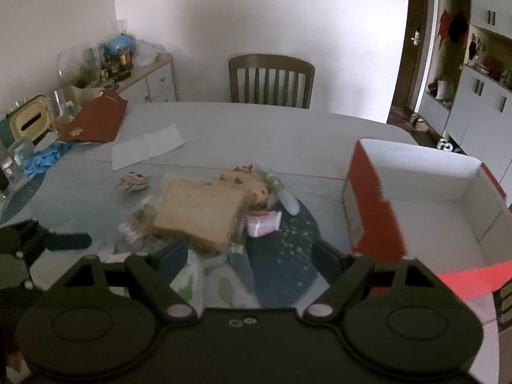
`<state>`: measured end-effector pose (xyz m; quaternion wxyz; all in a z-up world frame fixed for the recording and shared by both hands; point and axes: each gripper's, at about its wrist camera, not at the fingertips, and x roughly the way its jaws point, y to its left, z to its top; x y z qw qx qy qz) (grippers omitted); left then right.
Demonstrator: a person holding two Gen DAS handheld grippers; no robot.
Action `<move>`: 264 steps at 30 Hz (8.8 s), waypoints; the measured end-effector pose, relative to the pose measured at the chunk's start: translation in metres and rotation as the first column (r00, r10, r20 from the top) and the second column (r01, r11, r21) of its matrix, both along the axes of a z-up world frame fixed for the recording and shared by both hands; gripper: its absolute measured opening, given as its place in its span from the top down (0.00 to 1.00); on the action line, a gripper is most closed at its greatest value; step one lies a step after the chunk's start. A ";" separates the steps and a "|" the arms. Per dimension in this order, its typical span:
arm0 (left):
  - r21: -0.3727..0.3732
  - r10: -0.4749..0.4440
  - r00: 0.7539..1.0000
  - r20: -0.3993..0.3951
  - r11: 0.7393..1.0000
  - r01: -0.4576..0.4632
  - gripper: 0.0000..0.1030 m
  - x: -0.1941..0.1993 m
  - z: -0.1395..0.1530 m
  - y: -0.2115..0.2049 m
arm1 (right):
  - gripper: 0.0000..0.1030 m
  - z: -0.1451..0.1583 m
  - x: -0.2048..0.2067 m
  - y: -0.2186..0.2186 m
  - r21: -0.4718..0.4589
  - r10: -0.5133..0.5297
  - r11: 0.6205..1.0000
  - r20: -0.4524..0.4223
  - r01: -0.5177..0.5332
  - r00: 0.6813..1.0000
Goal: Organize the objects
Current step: 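Reach the right tool toward the bagged bread slices on the table, then grasp the bagged bread with the right tool while the left tool grasps the white plastic bag, then carry the bread and white bag over the red shoebox with both tools, then open both tools to drop the bread and bag into the shoebox, then move both tools back over the items on the table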
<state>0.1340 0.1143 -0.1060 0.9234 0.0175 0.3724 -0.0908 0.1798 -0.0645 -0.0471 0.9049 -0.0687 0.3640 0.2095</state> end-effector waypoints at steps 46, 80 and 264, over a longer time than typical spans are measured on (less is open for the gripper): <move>-0.078 -0.192 0.977 -0.094 0.980 0.185 0.27 0.043 -0.048 0.030 | 0.05 -0.057 0.091 0.142 -0.388 0.719 0.534 -0.260 -0.751 0.645; -0.186 -0.159 0.987 0.026 0.969 0.161 0.64 0.006 0.009 0.041 | 0.26 0.037 0.031 0.037 -0.183 0.217 0.959 -0.024 -0.218 0.976; -0.010 0.164 0.982 -0.097 0.986 -0.166 0.00 -0.003 -0.031 0.064 | 0.20 -0.022 0.010 0.040 0.010 0.082 0.997 -0.206 -0.081 0.975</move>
